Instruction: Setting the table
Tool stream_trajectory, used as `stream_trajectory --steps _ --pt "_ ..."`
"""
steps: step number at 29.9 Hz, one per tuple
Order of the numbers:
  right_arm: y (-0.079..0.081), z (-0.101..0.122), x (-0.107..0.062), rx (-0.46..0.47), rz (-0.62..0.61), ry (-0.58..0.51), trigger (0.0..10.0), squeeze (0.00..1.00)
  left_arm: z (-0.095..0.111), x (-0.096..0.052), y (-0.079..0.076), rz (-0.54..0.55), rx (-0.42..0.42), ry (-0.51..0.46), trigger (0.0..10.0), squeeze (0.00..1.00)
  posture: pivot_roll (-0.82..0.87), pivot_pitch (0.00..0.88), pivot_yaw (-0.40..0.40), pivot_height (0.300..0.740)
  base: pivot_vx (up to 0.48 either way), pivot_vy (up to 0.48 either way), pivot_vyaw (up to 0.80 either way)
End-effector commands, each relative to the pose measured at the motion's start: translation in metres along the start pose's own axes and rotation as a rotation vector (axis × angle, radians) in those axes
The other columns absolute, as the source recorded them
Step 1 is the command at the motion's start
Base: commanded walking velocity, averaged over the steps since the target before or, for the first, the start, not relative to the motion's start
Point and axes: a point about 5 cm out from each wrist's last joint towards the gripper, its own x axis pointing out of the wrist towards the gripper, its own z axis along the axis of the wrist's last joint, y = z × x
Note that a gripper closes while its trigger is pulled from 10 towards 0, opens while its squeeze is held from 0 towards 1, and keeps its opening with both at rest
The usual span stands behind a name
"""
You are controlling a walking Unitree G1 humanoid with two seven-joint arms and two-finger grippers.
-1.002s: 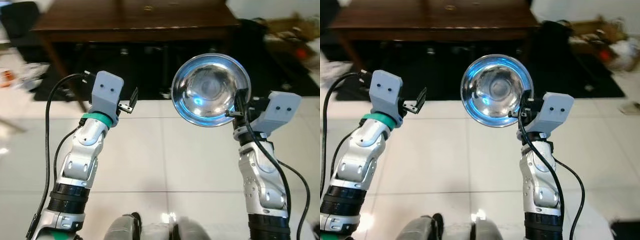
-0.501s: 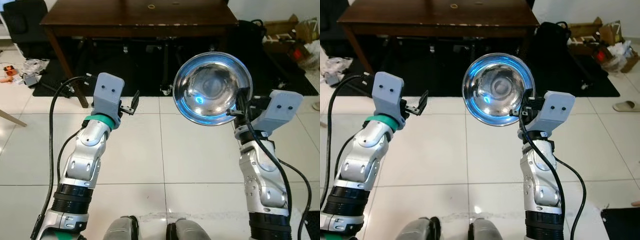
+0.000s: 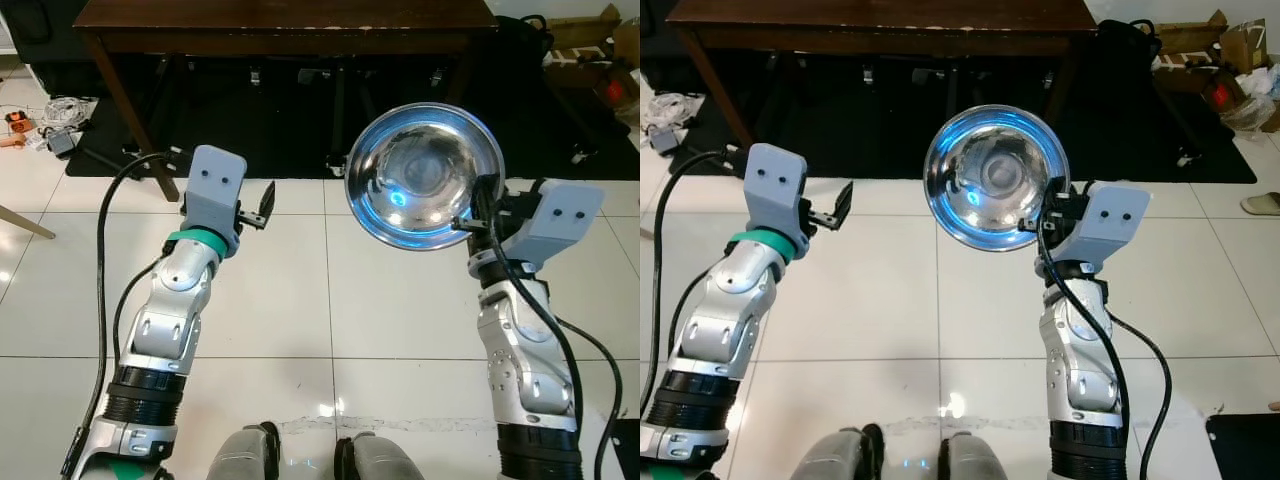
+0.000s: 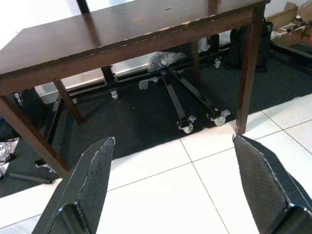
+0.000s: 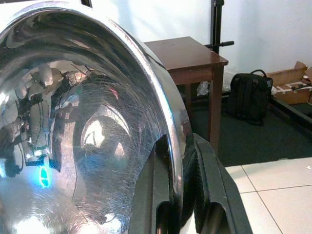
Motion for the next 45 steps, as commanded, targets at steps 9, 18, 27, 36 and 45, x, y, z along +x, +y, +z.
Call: stream_trajectory --steps 9,18,27,36,45 --pt "0.0020 0.0000 0.0005 0.000 -0.001 -0.008 10.0 0.00 -0.0052 -0.0001 0.0033 0.013 0.001 0.034 10.0 0.00 -0.02 0.010 0.071 0.740 0.000 0.000 0.00" --pt "0.0016 0.0001 0.0002 -0.003 -0.005 -0.007 10.0 0.00 -0.0056 0.0000 0.0024 0.013 0.001 0.034 10.0 0.00 -0.02 0.010 0.073 0.740 0.000 0.000 0.00" --pt "0.0017 -0.0002 0.0006 -0.002 -0.008 -0.009 10.0 0.00 -0.0046 0.0007 0.0017 0.009 0.004 0.031 10.0 0.00 -0.02 0.009 0.075 0.740 0.000 0.000 0.00" --pt "0.0012 0.0010 0.0002 -0.002 -0.015 -0.013 10.0 0.00 -0.0039 0.0024 0.0010 0.002 0.010 0.030 10.0 0.00 -0.03 0.012 0.087 0.740 0.000 0.000 0.00" --pt "0.0001 0.0003 -0.0010 -0.005 -0.023 -0.012 10.0 0.00 -0.0026 0.0041 -0.0001 -0.004 0.010 0.026 10.0 0.00 -0.03 0.012 0.091 0.740 0.000 0.000 0.00"
